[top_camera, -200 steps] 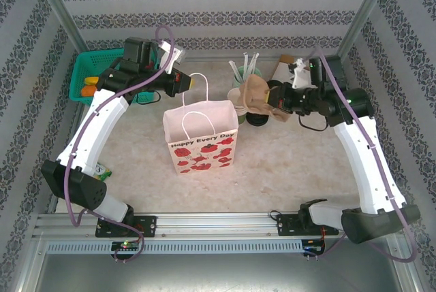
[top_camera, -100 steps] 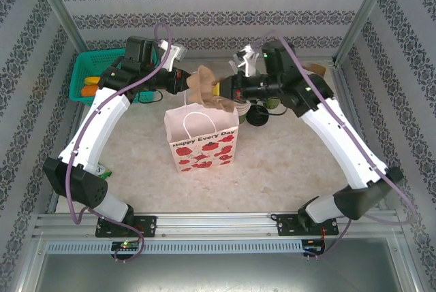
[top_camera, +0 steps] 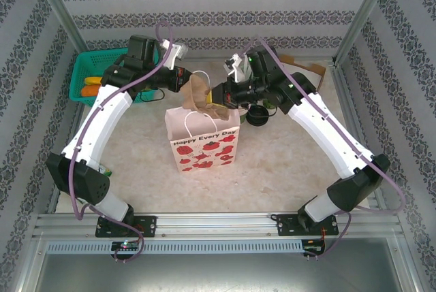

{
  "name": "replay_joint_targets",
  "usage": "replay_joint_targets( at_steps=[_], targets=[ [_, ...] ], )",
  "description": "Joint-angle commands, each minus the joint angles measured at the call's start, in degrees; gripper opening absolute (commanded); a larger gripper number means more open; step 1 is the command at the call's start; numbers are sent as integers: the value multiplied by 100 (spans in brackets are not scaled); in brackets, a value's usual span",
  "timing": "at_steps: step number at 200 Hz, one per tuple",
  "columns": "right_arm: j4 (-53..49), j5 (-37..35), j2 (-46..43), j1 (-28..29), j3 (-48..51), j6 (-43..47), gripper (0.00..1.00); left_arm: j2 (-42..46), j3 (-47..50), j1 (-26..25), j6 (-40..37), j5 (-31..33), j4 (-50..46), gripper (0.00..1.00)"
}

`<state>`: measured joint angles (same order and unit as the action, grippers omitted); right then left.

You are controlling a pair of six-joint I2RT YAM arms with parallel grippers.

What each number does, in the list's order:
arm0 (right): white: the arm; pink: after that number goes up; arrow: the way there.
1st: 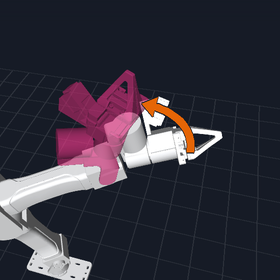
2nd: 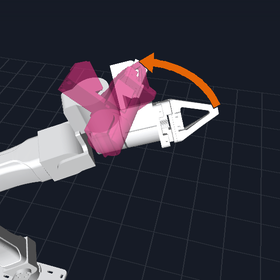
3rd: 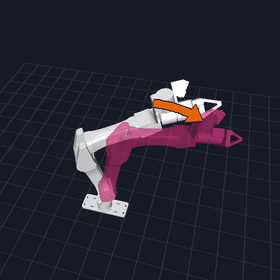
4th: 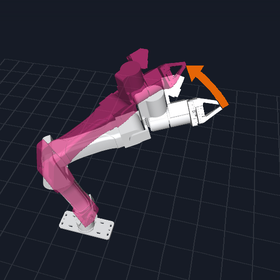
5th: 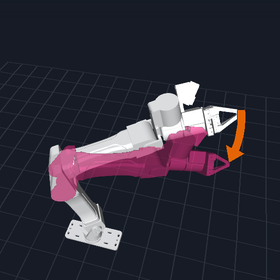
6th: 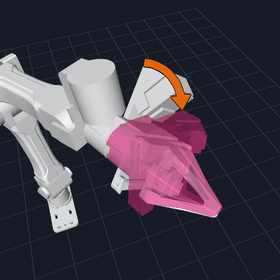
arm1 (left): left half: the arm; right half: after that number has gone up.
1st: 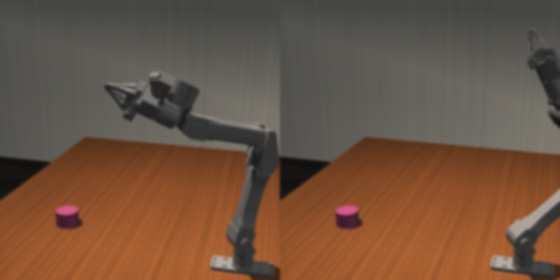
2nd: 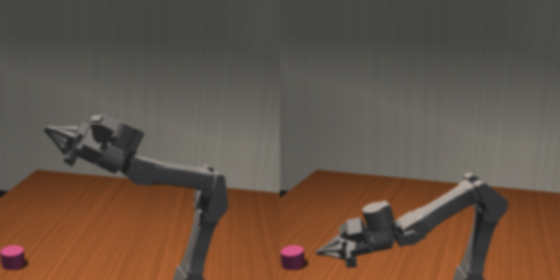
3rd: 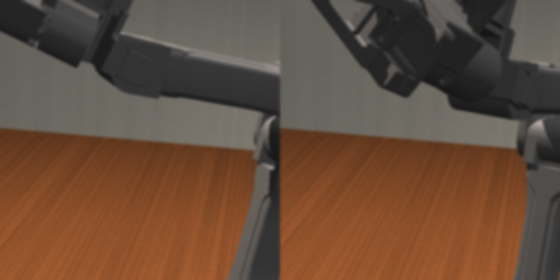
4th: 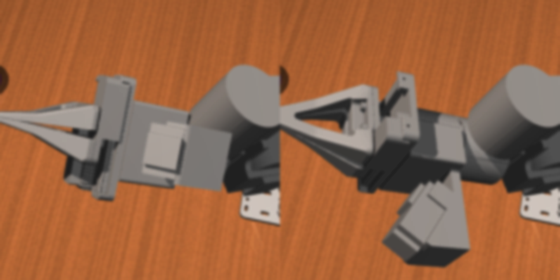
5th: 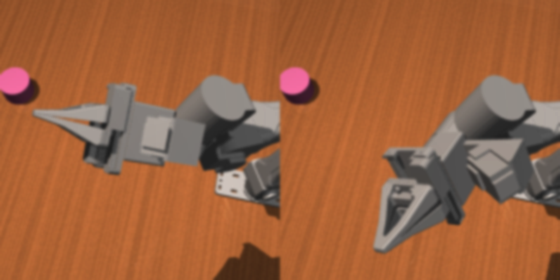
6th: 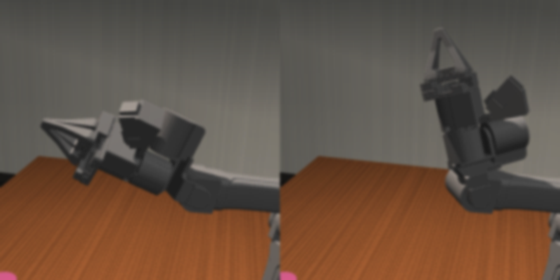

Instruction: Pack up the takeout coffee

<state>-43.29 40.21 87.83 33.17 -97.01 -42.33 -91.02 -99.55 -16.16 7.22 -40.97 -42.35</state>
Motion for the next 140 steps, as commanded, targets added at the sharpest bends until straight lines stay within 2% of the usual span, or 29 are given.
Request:
replay_joint_targets(
  at_steps=[1, 77, 108, 140],
  targets=[
    [-286, -85, -80, 42, 69, -83, 0, -133, -281, -56, 208, -139, 83, 0],
    [-695, -188, -47, 216, 218, 64, 0, -218, -416, -50, 474, 270, 173, 0],
    [-1103, -771, 64, 278, 95, 151, 0, -206, -423, -53, 599, 361, 244, 0],
    [-1709, -1703, 301, 443, -259, 195, 0, -203, -423, -53, 638, 318, 284, 0]
  ],
)
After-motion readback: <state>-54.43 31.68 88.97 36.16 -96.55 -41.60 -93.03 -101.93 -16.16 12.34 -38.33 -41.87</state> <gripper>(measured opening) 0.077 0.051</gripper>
